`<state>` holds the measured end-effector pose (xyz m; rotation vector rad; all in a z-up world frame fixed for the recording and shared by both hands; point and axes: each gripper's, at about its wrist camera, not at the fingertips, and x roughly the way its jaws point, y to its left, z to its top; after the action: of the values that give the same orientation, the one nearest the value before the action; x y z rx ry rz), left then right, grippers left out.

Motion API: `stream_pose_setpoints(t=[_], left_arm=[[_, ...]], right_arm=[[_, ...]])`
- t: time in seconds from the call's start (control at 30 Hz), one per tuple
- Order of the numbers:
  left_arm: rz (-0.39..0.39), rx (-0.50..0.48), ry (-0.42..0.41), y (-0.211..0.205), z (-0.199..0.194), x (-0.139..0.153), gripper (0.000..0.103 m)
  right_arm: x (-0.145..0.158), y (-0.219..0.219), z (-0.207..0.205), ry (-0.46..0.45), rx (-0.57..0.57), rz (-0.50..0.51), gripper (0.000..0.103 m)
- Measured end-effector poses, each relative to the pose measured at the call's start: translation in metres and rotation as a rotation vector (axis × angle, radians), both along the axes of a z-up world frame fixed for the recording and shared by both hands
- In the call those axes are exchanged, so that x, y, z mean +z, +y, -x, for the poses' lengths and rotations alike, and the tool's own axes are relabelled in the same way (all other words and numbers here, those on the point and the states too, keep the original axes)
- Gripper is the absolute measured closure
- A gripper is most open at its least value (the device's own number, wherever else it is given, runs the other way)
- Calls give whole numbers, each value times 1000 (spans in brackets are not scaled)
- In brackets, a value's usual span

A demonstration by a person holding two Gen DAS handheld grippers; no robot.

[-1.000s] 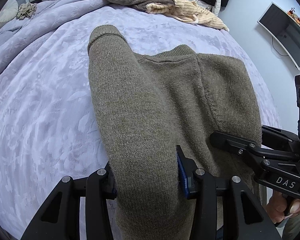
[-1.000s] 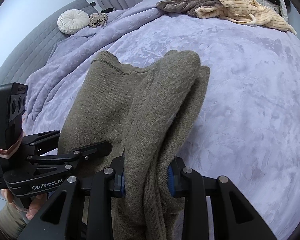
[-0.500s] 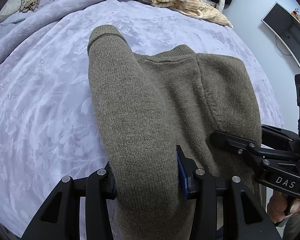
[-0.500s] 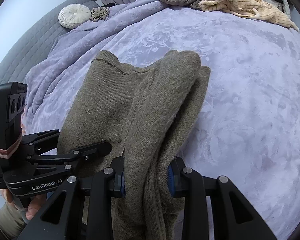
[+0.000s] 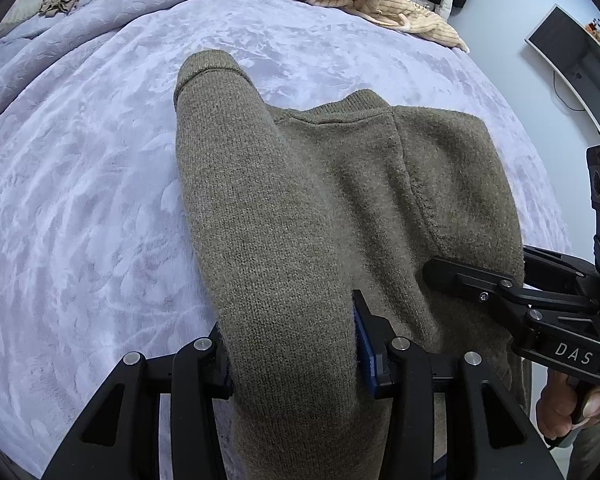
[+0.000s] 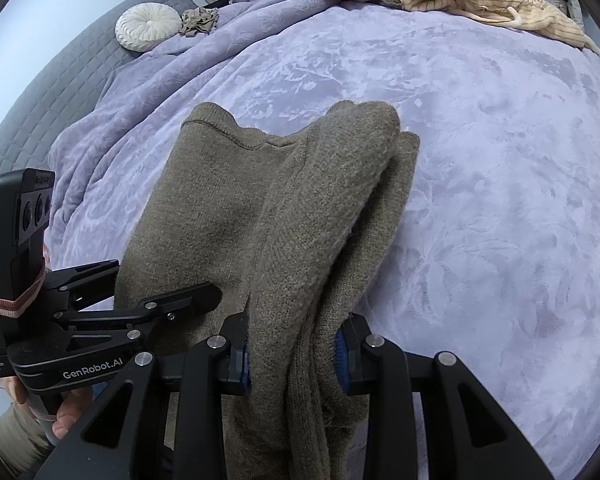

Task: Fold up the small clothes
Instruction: 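Lower the sweater edge flat and open both grippers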

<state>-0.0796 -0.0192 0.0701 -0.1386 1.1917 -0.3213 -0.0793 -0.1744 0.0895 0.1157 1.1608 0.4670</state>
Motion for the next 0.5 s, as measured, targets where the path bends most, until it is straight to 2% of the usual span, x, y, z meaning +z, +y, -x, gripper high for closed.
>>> stream_pose_setpoints(t=[0.13,0.2,0.27,0.33,0.4,0.5], left_arm=[[13,16,-6,8,2,-9,49],[3,31,-14,13,2,-13,33],[-11,42,-28,17,4,-14,25],[-11,39,-32,20,5,-14,24],[-19,37,-33,21,6,-13,24],[-58,56,-46,22,9,-1,24]], right_arm=[[-14,-8,-2,20,-12,-19,70],[-22,-16,-4,43,-26,-37,69],[-29,-23,-8,63,-31,-65,67],[-34,-28,-11,80,-35,-92,61],[-37,-32,-14,84,-45,-90,47],[-35,-40,-12,89,-72,-104,46]])
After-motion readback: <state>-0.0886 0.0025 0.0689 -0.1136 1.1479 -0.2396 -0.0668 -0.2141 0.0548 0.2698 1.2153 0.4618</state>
